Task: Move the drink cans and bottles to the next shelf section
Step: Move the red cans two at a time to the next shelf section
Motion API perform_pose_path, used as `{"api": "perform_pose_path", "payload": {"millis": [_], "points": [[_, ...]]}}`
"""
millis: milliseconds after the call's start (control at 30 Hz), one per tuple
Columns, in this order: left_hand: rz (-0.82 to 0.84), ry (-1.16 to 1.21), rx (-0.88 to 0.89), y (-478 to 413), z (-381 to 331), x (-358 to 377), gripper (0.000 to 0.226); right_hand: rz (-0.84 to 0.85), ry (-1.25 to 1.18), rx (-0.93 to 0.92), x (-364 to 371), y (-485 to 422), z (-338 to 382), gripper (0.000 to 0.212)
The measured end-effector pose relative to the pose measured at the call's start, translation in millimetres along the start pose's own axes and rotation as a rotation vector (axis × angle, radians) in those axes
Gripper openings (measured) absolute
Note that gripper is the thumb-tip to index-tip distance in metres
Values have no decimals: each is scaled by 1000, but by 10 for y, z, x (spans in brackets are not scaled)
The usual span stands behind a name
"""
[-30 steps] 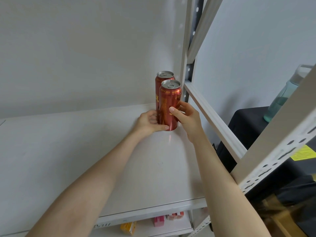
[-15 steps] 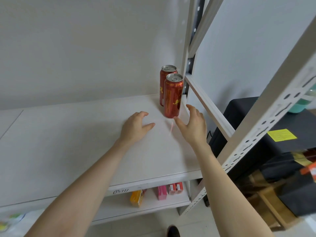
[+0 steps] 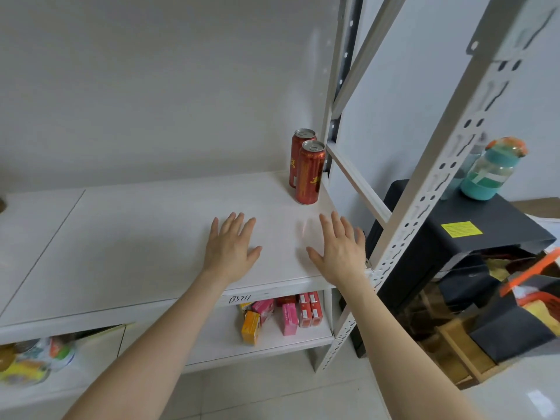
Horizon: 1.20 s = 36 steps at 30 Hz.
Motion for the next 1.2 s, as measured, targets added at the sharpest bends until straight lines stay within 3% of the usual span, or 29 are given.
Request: {"api": "perform_pose_path", "payload": {"millis": [533, 1200], "points": [[18, -53, -41, 1644, 428, -361, 64, 6, 27, -59, -237, 1325, 1055, 79], [18, -49, -53, 2952, 2920, -681, 65, 43, -5, -73, -59, 1869, 3878, 76]]}}
Point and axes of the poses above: each hand's wrist, its own y-axis away from the middle knuckle, its own x-axis out of the palm, z = x × y, the point moved 8 cm from there along -y, towards the middle knuckle, and after that the axes turned 6 degrees about z, right-handed, at the moved point
